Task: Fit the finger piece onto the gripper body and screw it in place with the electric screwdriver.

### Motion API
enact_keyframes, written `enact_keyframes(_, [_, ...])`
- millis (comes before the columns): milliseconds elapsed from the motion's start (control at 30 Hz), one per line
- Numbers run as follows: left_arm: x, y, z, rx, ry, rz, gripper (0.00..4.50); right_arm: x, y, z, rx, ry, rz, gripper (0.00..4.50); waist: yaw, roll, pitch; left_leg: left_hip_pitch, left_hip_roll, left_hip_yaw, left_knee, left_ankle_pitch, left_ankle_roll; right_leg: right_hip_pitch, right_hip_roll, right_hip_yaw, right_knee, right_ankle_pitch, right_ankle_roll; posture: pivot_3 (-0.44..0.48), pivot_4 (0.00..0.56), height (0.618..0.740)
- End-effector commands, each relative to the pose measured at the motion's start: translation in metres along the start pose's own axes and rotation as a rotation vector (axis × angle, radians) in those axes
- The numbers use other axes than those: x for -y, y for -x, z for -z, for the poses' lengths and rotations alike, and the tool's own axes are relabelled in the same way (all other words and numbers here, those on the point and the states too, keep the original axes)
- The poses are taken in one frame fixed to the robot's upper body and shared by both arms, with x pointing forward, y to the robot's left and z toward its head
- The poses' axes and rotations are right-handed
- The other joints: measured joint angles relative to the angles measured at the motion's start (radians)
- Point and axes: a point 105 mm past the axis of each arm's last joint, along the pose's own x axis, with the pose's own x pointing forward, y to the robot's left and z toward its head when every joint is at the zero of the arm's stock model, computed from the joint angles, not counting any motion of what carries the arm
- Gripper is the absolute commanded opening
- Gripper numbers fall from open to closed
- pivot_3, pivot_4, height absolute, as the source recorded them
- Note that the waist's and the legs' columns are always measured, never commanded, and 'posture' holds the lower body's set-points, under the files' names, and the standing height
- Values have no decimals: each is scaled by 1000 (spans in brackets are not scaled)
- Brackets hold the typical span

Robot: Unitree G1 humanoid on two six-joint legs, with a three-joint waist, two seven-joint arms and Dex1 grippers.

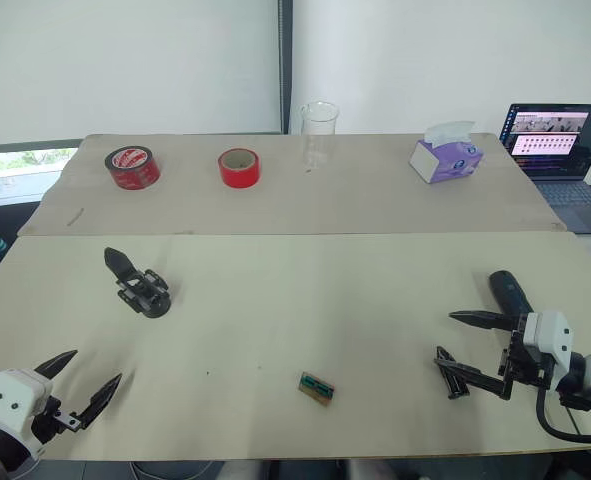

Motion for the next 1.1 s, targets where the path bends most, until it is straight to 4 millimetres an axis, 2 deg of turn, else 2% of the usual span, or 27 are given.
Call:
enact_keyframes(33, [-7, 0, -9, 50, 31, -35, 4447, -1, -3, -13, 30, 26, -9, 4500, 0, 0, 0, 0, 0, 0, 0, 0, 0, 0, 0, 0, 0, 0, 0, 0, 150, 740])
enact_keyframes(133, [-19, 7, -9, 120, 190, -125, 4447, -8, -22, -28, 100, -1, -13, 4500, 0, 0, 0, 0, 0, 0, 0, 0, 0, 0, 0, 0, 1, 0, 0, 0, 150, 740])
enact_keyframes(267, [-30, 24, 2, 118, 247, -232, 4447, -8, -36, -45, 172, 35, 28, 4500, -5, 0, -1, 0, 1, 0, 0, 0, 0, -1, 0, 0, 1, 0, -1, 0, 150, 740])
enact_keyframes(400, [-40, 46, 15, 114, 304, -347, 4447, -9, -49, -73, 345, 86, 71, 4500, -3, -2, -1, 0, 1, 0, 0, 0, -1, -1, 3, 1, 1, 0, -1, 0, 150, 740])
enact_keyframes(500, [-37, 47, 13, 122, 326, -326, 4447, -25, -53, -79, 386, 113, -15, 4500, 7, -2, -1, 0, 1, 0, 0, 0, 0, -1, 3, 0, 1, 0, -1, 0, 150, 740])
enact_keyframes(600, [-26, 34, 2, 139, 336, -228, 4447, -25, -54, -79, 402, 120, -11, 4500, 12, -4, -2, 2, 1, 0, 0, 0, -1, -1, 3, -1, -1, 0, -1, 0, 150, 740])
enact_keyframes(700, [-14, 10, -15, 153, 310, -94, 4447, -23, -54, -77, 388, 122, -21, 4500, 13, -4, -3, 2, 1, 0, 1, -1, -1, -1, 3, 0, 0, 0, -1, 0, 150, 740])
enact_keyframes(800, [-7, -15, -22, 132, 244, 16, 4447, -22, -55, -75, 377, 122, -30, 4500, 11, -3, -3, 2, 1, 0, 1, 0, -1, -1, 4, 0, 2, 1, -1, 0, 150, 740])
enact_keyframes(933, [-11, -45, -23, 105, 211, 79, 4447, -23, -56, -75, 369, 123, -36, 4500, 0, -2, -3, 1, 1, 0, 1, 0, -1, -1, 5, 0, 3, 1, -2, 0, 150, 740])
enact_keyframes(1100, [-8, -70, -16, 55, 198, 152, 4447, -22, -52, -73, 355, 123, -10, 4500, -12, -2, -3, 2, 1, 0, 1, 0, -2, -3, 7, 1, 3, 2, -3, 0, 150, 740])
